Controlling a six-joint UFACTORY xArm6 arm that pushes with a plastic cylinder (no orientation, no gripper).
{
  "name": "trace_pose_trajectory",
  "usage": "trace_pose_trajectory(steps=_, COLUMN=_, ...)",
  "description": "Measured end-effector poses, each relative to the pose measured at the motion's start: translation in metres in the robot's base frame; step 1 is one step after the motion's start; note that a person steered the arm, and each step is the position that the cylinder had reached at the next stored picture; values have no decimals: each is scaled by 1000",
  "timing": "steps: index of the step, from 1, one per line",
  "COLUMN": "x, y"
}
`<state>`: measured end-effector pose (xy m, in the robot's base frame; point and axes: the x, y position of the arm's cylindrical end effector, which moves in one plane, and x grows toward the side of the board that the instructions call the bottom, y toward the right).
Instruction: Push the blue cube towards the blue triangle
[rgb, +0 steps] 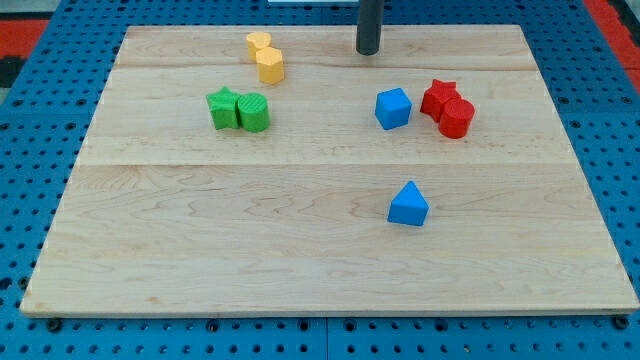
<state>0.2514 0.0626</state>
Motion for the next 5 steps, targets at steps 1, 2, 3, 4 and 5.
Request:
trace_pose_trajectory(steps=1, x=40, y=0)
trace_pose_trajectory(steps=2, x=47, y=0)
trace_pose_trajectory(steps=3, x=64, y=4)
trace_pose_trajectory(steps=4, x=67, y=8)
trace_pose_trajectory(steps=5, x=68, y=9)
